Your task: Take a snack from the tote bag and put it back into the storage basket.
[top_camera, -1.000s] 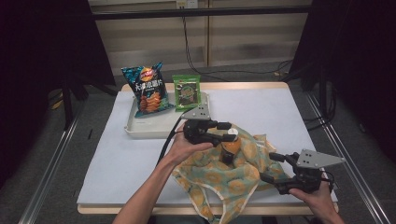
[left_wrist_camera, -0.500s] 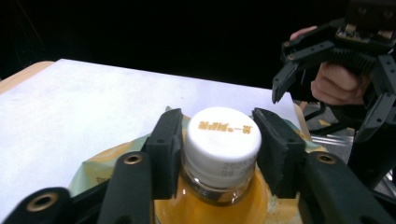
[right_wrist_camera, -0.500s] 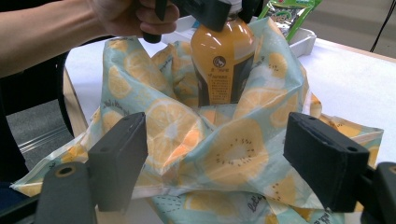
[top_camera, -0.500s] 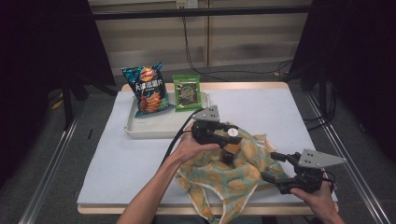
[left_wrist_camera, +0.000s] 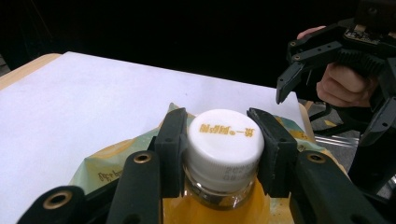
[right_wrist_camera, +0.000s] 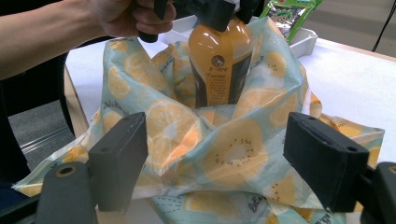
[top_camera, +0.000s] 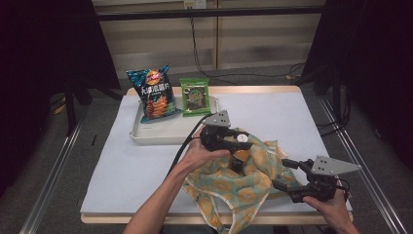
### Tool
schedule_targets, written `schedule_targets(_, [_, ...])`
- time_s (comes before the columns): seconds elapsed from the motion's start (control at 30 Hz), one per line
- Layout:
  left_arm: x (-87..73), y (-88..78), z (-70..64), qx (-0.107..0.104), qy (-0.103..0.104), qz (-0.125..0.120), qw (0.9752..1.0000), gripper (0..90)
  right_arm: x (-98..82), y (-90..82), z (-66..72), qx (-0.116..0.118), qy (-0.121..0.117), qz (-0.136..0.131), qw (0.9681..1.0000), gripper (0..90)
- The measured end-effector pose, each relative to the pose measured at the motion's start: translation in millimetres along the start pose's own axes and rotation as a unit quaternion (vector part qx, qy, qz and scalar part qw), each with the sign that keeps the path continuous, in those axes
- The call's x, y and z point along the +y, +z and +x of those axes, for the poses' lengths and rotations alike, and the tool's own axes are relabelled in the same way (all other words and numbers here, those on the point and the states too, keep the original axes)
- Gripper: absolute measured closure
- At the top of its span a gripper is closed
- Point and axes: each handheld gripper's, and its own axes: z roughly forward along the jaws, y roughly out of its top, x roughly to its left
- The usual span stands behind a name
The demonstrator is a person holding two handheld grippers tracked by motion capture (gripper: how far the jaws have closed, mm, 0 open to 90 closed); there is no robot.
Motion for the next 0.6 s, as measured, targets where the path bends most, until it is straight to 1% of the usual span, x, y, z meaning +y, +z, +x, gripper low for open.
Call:
schedule_targets(0.07, [1.2, -1.1, -0.8, 0.004, -0.003, 0.001, 1.0, 59.0, 0.0, -0.2, -0.1, 0.0, 0.0, 0.0, 1.0, 21.5])
schedule_targets(0.13, [2.8, -3.5, -1.8, 0.005, -0.008, -0.008, 0.9999, 59.0, -0.1, -0.4, -0.4, 0.0, 0.001, 0.0, 1.0, 21.5])
schedule_targets(0.23, [5.2, -9.1, -3.2, 0.011, -0.012, -0.009, 0.9998, 59.0, -0.1, -1.2, -1.0, -0.003, 0.003, -0.001, 1.0, 21.5])
schedule_targets(0.27, [5.7, -10.9, -3.4, 0.01, -0.012, -0.014, 0.9998, 59.0, -0.3, -1.4, -1.1, -0.003, 0.002, 0.0, 1.0, 21.5])
schedule_targets(0.47, [11.3, -26.5, -6.2, 0.018, -0.013, -0.024, 0.9995, 59.0, -0.2, -1.4, -1.0, -0.004, 0.0, -0.003, 1.0, 21.5])
schedule_targets(0.5, [12.3, -29.9, -6.5, 0.018, -0.017, -0.029, 0.9993, 59.0, -0.2, -1.3, -0.9, -0.003, 0.0, -0.003, 1.0, 21.4])
schedule_targets(0.53, [13.0, -31.9, -6.4, 0.016, -0.016, -0.032, 0.9992, 59.0, -0.3, -1.0, -0.6, -0.003, 0.003, -0.002, 1.0, 21.4])
schedule_targets(0.6, [16.2, -37.3, -7.2, 0.019, -0.016, -0.033, 0.9991, 59.0, -0.4, -0.8, -0.6, -0.002, 0.004, -0.002, 1.0, 21.4])
